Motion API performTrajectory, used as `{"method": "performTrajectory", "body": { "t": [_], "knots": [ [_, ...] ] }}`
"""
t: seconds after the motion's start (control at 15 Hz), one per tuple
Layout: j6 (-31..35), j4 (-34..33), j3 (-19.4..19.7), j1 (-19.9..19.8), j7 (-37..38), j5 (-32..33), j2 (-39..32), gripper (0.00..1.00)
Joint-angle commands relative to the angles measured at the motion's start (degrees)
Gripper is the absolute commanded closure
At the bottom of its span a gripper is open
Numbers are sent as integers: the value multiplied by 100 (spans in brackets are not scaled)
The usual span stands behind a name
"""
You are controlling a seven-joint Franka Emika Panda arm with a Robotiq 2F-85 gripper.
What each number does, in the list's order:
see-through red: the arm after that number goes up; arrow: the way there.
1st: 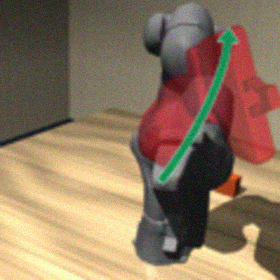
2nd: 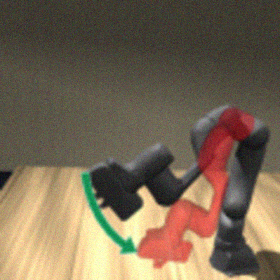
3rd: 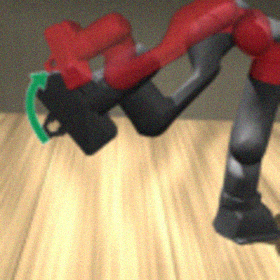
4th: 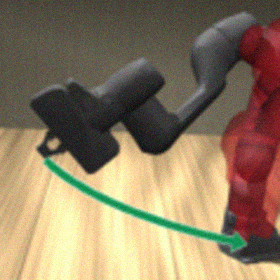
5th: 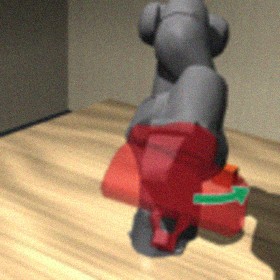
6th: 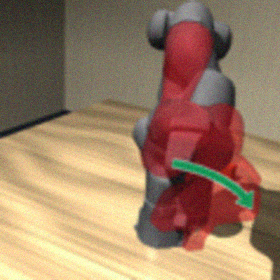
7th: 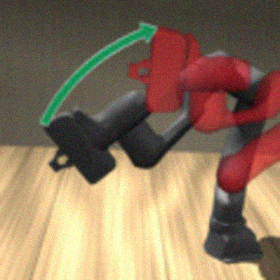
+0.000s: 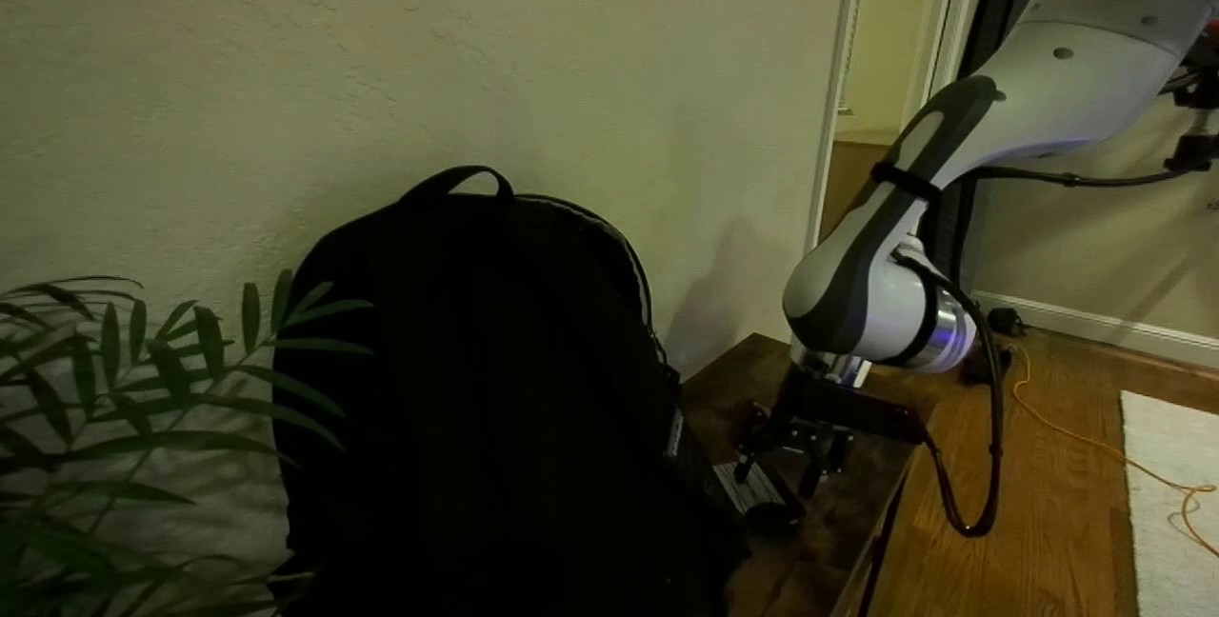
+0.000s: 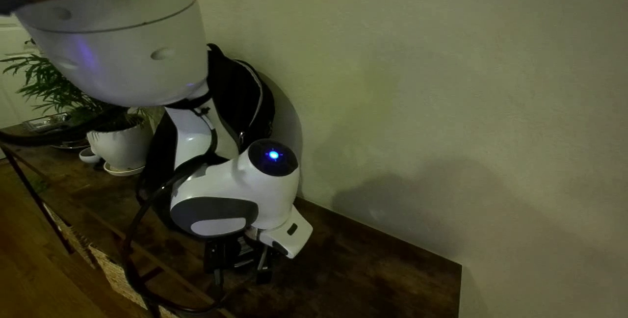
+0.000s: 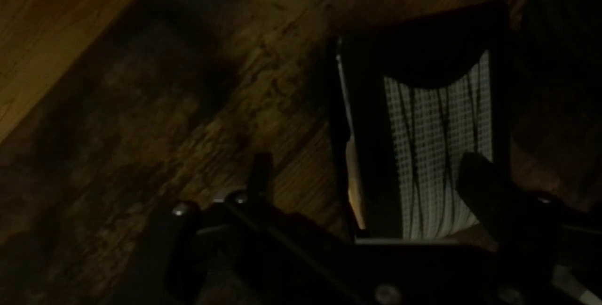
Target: Put the wallet in the bag
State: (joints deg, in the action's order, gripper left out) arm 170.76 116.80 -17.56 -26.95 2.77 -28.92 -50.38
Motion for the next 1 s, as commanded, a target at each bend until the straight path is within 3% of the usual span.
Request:
{"method": "performTrajectory", "body": {
  "t": [0.0,0.07,0.47,0.73,0.93],
  "knots": [
    [168,-21,-332,-420,-357,-23,-198,7],
    [160,-42,-394,-470,-406,-16,-213,26],
    [183,-82,-706,-647,-722,37,-207,66],
    [207,-108,-821,-733,-862,29,-232,91],
    [252,-96,-927,-865,-942,20,-236,97]
  ]
}}
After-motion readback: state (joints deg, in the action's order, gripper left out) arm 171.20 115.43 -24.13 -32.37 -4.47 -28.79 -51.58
